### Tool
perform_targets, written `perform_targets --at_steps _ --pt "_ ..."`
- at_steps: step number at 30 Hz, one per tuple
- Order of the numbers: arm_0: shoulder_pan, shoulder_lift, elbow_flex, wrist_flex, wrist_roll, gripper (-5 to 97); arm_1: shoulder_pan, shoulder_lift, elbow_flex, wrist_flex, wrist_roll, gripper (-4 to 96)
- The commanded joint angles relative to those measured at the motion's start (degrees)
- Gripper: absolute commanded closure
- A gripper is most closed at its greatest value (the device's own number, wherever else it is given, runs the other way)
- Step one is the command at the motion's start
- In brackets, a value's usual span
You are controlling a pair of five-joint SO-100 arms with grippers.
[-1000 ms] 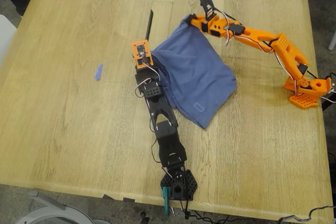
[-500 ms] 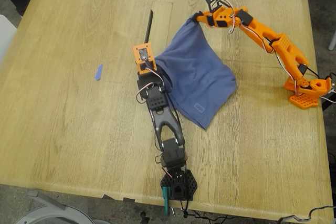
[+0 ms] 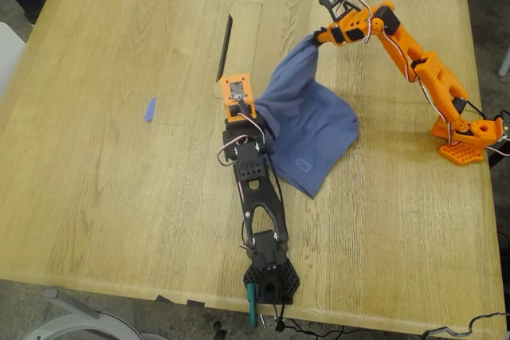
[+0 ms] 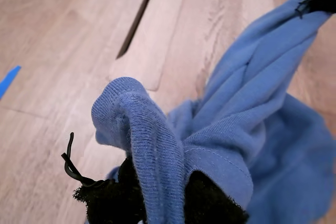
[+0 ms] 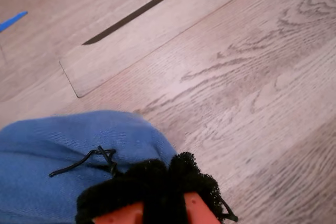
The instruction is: Fold a T-shirt
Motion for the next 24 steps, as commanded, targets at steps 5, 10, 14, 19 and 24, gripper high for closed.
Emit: perform_targets --at_steps 5,10,14,19,24 --pt "5.19 13.89 -0.18 9.40 -2.81 92 -1.67 9.23 -1.67 6.86 0.70 91.3" --pt "7.82 16.35 -0.18 14.77 -3.52 92 -3.52 17.40 10.20 6.86 0.79 91.3" --pt "9.93 17.58 -0.09 18.72 -4.66 92 -5.27 25.05 22.24 6.86 0.88 91.3" --pt "14.15 18.02 0.53 20.92 -6.33 92 -7.21 33.22 35.77 6.77 0.88 91.3" --pt "18.11 18.11 3.25 20.83 -6.86 92 -9.05 39.38 46.58 6.68 1.23 91.3"
